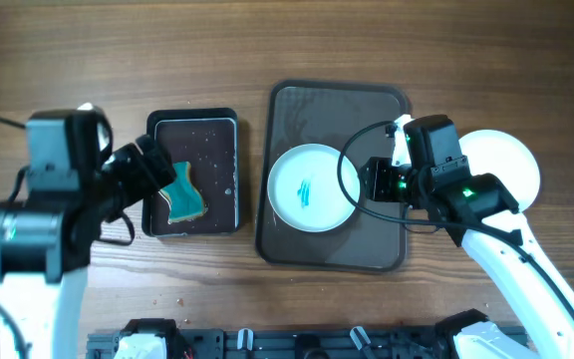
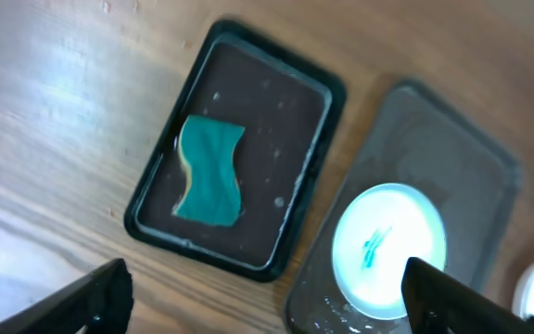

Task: Clean dirty plates on tray and stack at the side
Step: 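Grasp the sponge from the black tray with left gripper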

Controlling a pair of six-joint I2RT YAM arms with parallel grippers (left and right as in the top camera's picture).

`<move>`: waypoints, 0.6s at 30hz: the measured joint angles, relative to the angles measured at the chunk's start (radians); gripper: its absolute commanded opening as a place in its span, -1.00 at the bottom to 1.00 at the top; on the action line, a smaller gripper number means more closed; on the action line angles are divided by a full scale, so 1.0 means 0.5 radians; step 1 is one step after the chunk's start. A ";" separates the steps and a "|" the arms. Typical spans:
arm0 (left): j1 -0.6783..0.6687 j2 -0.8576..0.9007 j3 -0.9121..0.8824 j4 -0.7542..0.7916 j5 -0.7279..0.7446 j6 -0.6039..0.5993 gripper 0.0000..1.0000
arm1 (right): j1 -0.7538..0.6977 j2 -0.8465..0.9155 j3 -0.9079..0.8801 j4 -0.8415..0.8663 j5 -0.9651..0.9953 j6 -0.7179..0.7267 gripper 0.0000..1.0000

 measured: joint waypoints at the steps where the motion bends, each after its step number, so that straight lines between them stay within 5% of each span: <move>1: 0.000 0.028 -0.018 0.002 -0.002 -0.027 0.45 | 0.000 0.000 0.000 -0.008 0.000 -0.006 -0.06; 8: 0.000 0.697 -0.470 0.283 -0.011 -0.089 0.35 | 0.000 0.000 0.000 -0.015 0.000 -0.014 -0.03; 11: 0.000 0.989 -0.623 0.411 0.041 -0.089 0.04 | 0.000 0.000 0.000 -0.023 0.000 -0.014 -0.03; 16: 0.000 1.286 -0.669 0.574 0.139 -0.023 -0.86 | 0.000 0.000 0.000 -0.025 0.000 -0.014 -0.03; 18: 0.000 1.315 -0.669 0.597 0.153 -0.008 -0.92 | 0.000 0.000 0.000 -0.027 0.000 -0.014 -0.03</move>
